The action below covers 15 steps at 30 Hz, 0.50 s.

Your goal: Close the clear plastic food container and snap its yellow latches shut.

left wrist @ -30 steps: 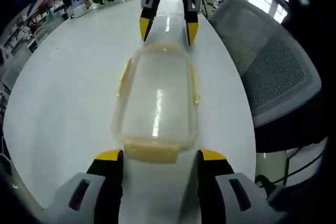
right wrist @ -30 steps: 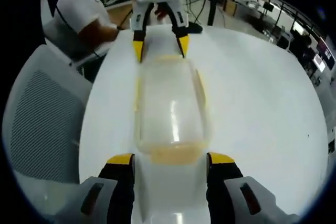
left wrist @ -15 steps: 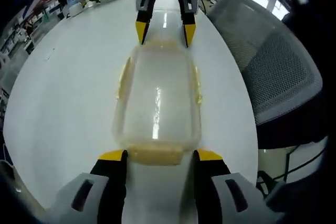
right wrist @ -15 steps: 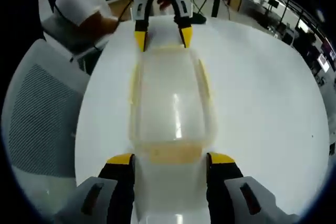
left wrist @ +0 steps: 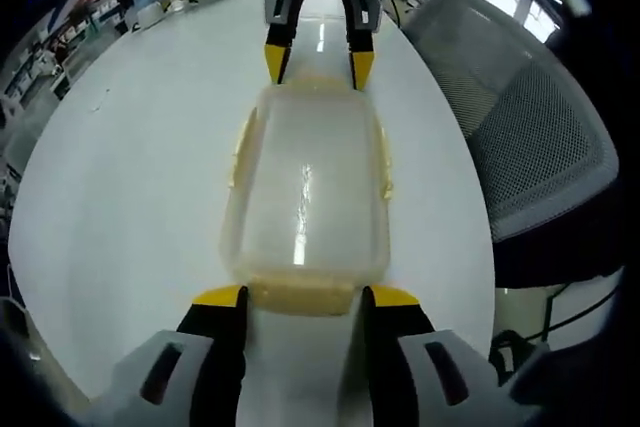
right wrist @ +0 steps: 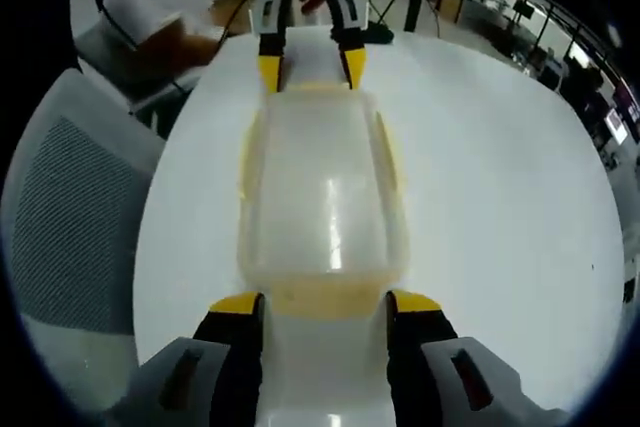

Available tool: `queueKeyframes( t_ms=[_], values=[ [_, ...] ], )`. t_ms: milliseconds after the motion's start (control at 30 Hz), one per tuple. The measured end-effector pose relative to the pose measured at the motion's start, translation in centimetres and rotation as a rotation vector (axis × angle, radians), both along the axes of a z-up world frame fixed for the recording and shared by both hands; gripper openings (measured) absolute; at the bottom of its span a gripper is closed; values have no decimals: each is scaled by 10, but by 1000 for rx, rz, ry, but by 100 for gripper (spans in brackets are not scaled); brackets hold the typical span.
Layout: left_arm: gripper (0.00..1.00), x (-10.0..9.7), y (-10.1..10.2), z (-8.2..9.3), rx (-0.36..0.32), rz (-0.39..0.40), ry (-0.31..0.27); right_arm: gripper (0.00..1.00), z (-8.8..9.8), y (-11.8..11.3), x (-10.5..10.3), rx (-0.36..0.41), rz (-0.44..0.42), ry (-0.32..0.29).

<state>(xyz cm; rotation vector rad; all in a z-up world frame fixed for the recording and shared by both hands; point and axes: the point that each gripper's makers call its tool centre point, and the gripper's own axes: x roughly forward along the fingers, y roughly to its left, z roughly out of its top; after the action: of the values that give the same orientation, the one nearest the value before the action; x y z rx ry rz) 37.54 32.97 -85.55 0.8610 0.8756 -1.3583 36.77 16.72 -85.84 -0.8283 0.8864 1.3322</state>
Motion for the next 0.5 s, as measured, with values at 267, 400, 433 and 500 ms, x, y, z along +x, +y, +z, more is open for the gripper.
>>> queueKeyframes(
  t_ms=[267,400,433,500],
  values=[
    [38,-1,-1,-2,66,-37,-5,38,0,3,1,-143,64,-2],
    [38,-1,-1,-2,71,-35,1,38,-1,2,0,-160,43,6],
    [38,-1,-1,-2,71,-35,1,38,-1,1,0,-161,42,7],
    [38,-2,-1,-2,71,-30,2,38,-1,1,0,-167,34,10]
  ],
)
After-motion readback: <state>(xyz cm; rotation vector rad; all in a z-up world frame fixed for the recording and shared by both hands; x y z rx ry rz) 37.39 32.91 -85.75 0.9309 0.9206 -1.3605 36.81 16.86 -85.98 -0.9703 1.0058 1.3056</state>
